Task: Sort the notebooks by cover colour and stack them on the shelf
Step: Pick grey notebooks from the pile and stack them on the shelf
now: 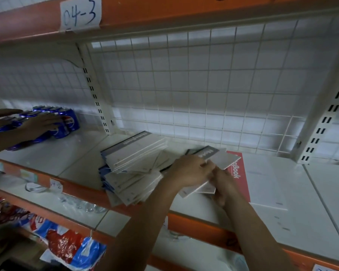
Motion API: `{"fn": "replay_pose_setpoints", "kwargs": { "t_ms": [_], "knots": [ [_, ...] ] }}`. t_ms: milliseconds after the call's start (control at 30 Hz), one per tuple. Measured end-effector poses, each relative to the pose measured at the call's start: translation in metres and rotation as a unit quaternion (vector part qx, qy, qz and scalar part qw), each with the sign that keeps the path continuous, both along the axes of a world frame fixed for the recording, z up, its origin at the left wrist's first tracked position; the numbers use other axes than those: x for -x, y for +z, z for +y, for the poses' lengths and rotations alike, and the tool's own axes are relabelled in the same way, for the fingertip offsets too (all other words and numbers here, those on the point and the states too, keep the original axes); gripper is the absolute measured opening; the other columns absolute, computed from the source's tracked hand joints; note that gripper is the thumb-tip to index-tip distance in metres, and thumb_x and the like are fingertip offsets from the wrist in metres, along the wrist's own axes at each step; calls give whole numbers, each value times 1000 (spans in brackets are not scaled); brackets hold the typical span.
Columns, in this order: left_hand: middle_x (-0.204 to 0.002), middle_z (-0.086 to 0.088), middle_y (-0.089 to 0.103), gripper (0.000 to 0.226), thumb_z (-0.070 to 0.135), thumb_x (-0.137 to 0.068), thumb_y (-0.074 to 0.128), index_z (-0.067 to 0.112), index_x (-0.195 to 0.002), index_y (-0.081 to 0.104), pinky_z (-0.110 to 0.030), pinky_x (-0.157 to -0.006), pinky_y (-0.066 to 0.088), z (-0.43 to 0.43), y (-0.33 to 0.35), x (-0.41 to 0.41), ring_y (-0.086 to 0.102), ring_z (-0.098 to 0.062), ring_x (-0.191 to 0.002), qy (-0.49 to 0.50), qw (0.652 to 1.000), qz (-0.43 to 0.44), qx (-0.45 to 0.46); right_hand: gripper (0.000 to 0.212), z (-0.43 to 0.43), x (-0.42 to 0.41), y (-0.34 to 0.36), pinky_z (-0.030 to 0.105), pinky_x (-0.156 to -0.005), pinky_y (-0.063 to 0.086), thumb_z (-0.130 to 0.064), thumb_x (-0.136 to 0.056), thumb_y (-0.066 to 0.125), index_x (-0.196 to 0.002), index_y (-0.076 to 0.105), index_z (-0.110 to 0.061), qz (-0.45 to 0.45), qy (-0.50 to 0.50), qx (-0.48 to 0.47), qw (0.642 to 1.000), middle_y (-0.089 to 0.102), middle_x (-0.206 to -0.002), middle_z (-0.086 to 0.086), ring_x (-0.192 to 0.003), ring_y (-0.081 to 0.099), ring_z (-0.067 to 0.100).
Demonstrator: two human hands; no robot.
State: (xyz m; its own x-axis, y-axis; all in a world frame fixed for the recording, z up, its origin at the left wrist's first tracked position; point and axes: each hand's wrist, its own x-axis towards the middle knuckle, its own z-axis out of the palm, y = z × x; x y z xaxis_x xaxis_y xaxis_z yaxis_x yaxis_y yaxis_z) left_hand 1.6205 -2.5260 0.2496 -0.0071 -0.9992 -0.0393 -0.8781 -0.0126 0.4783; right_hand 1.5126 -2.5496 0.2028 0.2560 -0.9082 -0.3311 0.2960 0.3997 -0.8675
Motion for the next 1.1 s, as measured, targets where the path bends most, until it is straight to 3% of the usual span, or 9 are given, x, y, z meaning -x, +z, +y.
{"fn": "replay_pose_setpoints", "kwargs": {
  "t_ms": [133, 233, 300, 467, 567, 767, 900, 1000, 1100],
  "knots": [
    [-128, -16, 56, 40, 33, -98, 40, 9, -125, 55, -37, -92, 44, -22, -10, -46, 53, -30, -117, 150, 978, -107, 96, 21, 0, 6, -5, 38, -68, 51, 4, -92, 43, -106, 56, -6, 30, -24, -3, 999, 64, -93, 15, -80, 63, 28],
    [-156, -23, 9, 65, 42, -98, 34, 6, -149, 14, -49, -115, 15, -35, -28, -97, 9, -37, -144, 282, 942, -182, 6, 26, 1, 11, -4, 38, -66, 51, 9, -88, 43, -109, 52, -3, 50, -16, -20, 998, 63, -91, 16, -80, 62, 31],
    [-156, -25, 2, 74, 50, -98, 28, 4, -151, 4, -52, -116, 6, -38, -39, -119, 4, -38, -145, 336, 927, -158, -62, 21, 0, 13, -4, 37, -65, 52, 9, -87, 44, -102, 53, -3, 71, 3, -19, 997, 62, -88, 17, -78, 62, 31],
    [-134, -15, 49, 45, 36, -98, 40, 6, -130, 49, -39, -94, 42, -37, -43, -111, 49, -28, -120, 309, 909, -278, 26, 22, 1, 13, 0, 34, -59, 52, 4, -88, 44, -106, 52, -6, 88, 15, -10, 996, 63, -86, 16, -75, 64, 30],
    [-124, -10, 57, 30, 25, -99, 40, 12, -116, 62, -34, -87, 46, -26, -35, -73, 55, -26, -113, 215, 918, -328, 58, 22, 0, 12, 0, 32, -56, 51, -2, -91, 43, -110, 53, -7, 87, 6, -12, 996, 64, -87, 15, -74, 63, 29],
    [-92, -9, 67, 36, 35, -95, 40, 10, -89, 66, -32, -69, 45, 0, -33, 9, 61, -26, -89, 5, 986, -147, 72, 37, -4, 11, -4, 36, -70, 55, -42, -96, 44, -99, 66, -12, 44, -42, -21, 998, 72, -91, 13, -81, 69, 29],
    [-56, 4, 52, 41, 41, -92, 49, 18, -60, 55, -26, -54, 34, 1, -22, 14, 53, -12, -57, -36, 999, 23, 14, 20, 2, 23, -4, 25, -52, 53, 0, -89, 52, -102, 67, -3, 71, -41, 56, 995, 72, -91, 17, -71, 71, 20],
    [-97, 0, 67, 22, 36, -92, 50, 21, -97, 65, -27, -80, 44, -11, -27, -2, 61, -13, -93, 74, 981, 110, 140, 29, 5, 37, 8, 30, -72, 56, 6, -89, 50, -104, 65, -15, 39, -49, 134, 989, 72, -97, 6, -84, 70, 16],
    [-123, -2, 59, 50, 40, -88, 52, 13, -129, 45, -33, -91, 48, -14, -33, -16, 54, -19, -116, 145, 945, 194, 221, 31, 5, 53, 15, 34, -76, 55, -9, -92, 55, -120, 56, -24, 64, -23, 214, 974, 71, -107, -9, -98, 67, 12]
  ]
}}
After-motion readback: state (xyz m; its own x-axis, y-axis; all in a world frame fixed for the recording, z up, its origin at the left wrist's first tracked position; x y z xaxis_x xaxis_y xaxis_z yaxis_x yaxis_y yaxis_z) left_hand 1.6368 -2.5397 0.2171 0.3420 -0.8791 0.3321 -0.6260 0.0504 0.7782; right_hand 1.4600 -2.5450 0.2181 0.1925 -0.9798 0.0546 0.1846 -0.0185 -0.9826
